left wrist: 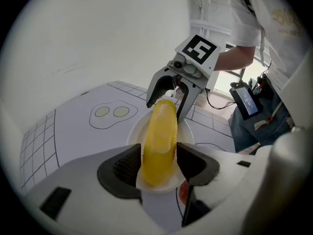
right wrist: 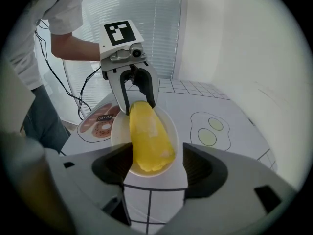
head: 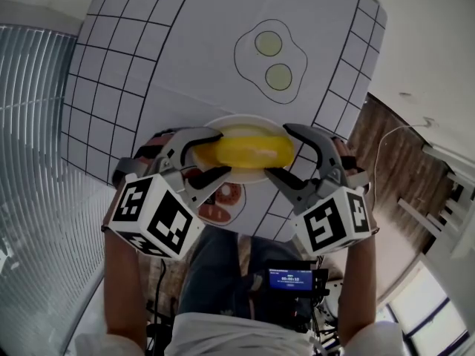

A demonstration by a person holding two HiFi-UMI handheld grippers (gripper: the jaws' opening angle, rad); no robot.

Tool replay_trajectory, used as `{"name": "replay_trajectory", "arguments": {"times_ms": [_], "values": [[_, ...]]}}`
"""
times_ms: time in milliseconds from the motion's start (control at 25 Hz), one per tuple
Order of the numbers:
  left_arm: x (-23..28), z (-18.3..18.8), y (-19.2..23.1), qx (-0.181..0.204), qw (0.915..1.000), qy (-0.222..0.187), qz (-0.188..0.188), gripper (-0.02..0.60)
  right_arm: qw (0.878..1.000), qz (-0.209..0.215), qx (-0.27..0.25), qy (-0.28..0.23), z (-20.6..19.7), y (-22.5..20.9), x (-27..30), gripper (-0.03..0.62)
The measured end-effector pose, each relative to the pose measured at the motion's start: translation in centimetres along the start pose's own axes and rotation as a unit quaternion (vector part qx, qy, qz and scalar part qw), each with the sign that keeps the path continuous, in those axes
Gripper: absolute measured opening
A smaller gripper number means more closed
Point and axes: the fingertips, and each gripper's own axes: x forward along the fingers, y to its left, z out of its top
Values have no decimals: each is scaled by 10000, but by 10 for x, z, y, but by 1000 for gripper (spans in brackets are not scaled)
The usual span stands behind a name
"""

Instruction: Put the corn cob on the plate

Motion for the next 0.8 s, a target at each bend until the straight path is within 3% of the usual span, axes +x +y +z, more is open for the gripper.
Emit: {"name": "replay_trajectory", "arguments": {"times_ms": [160,520,640,720,800], "values": [[-14,0,6,28,9996,-192,194,238,10000,-26,59,8,-1,-1,-2,316],[-49,-13,30,-788,9900,-743,905,239,9993,-104,346,7,-9,1,-13,318],[-60,-11,32,-1079,9825,-1058,1087,234,9977,-212,637,-121,-10,1,-25,318],[-70,-9,32,-1372,9748,-1321,1165,223,9930,-298,1095,-319,-10,0,-35,318],[-80,-6,30,-1694,9646,-1589,1246,170,9865,-352,1525,-491,-9,1,-47,316]]}}
